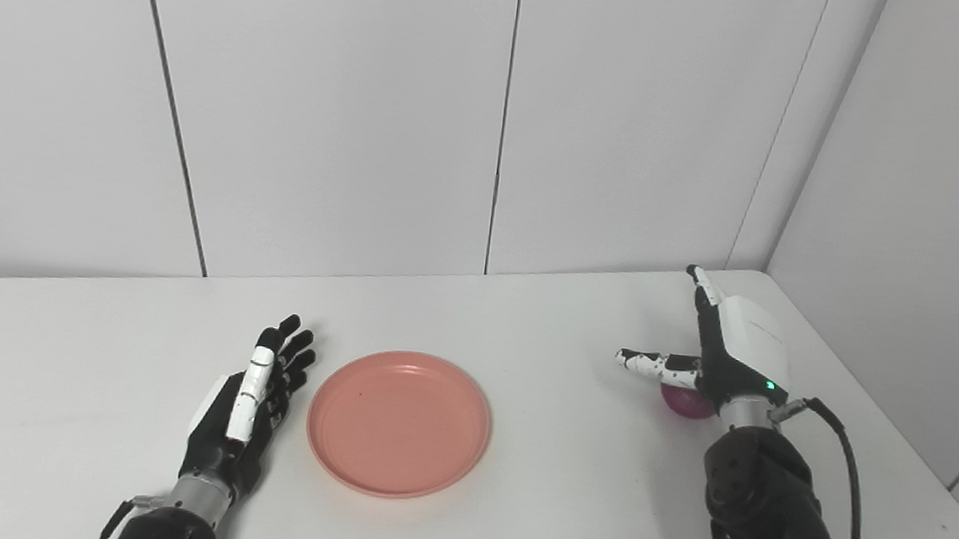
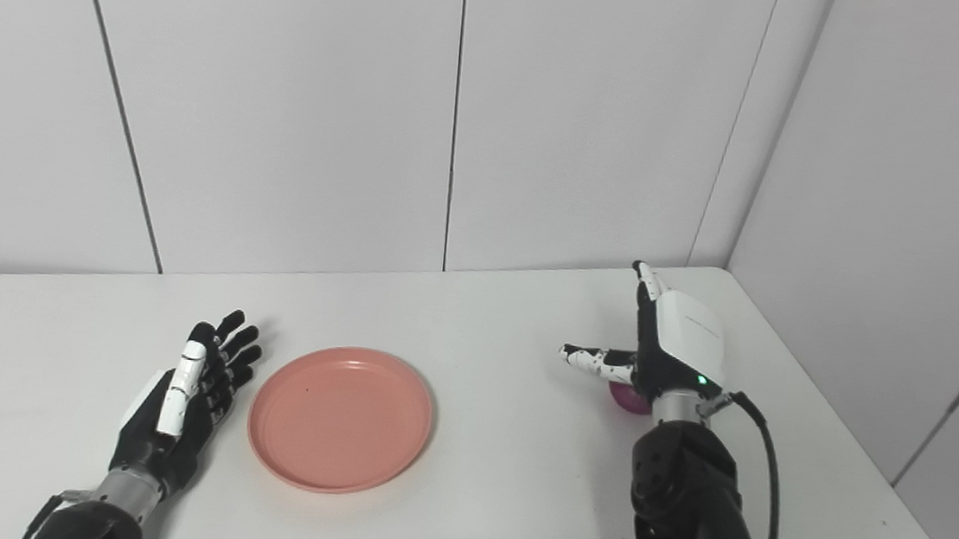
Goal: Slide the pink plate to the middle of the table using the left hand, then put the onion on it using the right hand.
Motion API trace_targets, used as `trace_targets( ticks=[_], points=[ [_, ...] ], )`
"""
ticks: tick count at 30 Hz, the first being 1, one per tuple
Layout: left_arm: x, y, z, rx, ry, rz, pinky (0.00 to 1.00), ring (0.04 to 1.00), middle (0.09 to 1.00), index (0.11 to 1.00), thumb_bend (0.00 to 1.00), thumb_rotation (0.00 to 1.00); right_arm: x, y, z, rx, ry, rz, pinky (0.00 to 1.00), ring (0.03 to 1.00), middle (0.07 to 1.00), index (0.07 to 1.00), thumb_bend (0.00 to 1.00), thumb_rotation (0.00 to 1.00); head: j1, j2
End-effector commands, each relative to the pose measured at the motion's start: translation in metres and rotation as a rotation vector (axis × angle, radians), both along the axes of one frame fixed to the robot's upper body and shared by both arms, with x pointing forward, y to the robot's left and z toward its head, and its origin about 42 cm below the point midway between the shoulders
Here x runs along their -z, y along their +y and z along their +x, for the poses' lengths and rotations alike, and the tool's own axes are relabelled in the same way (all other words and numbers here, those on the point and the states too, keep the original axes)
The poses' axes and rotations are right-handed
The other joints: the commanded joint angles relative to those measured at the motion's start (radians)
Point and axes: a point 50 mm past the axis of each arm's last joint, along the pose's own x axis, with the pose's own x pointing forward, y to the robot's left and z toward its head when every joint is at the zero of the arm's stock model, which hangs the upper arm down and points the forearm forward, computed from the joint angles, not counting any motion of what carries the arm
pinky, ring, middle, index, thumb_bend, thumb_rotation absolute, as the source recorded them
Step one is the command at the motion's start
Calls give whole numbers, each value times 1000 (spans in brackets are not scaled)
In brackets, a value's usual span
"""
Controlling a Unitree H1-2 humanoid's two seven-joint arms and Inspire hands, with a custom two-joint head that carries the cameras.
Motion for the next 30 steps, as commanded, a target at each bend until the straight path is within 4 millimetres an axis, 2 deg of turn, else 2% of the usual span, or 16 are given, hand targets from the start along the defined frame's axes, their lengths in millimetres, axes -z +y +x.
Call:
trace_targets(
  ticks=[1, 5, 14, 26, 30],
  points=[
    [-23, -3, 10, 12, -96, -6, 1000, 963, 966, 958, 722, 1000, -26, -8, 8, 20, -61, -41, 901, 902, 913, 926, 848, 442, 1, 1],
    [-21, -4, 9, 12, -90, -9, 994, 960, 964, 957, 720, 1000, -24, -16, 8, 46, -25, -39, 884, 907, 919, 925, 817, 488, 2, 0],
    [-19, -7, 8, 17, -89, -13, 997, 962, 966, 959, 711, 1000, -14, -23, 12, 69, 22, -36, 883, 897, 910, 916, 786, 493, 4, 3],
    [-20, -8, 6, 21, -83, -17, 1000, 963, 967, 960, 702, 1000, -12, -20, 15, 48, 81, -1, 826, 860, 875, 876, 781, 381, 6, 7],
    [-20, -8, 6, 19, -85, -17, 991, 960, 964, 958, 699, 1000, -11, -19, 15, 52, 93, 13, 792, 834, 849, 854, 776, 298, 5, 9]
  ],
)
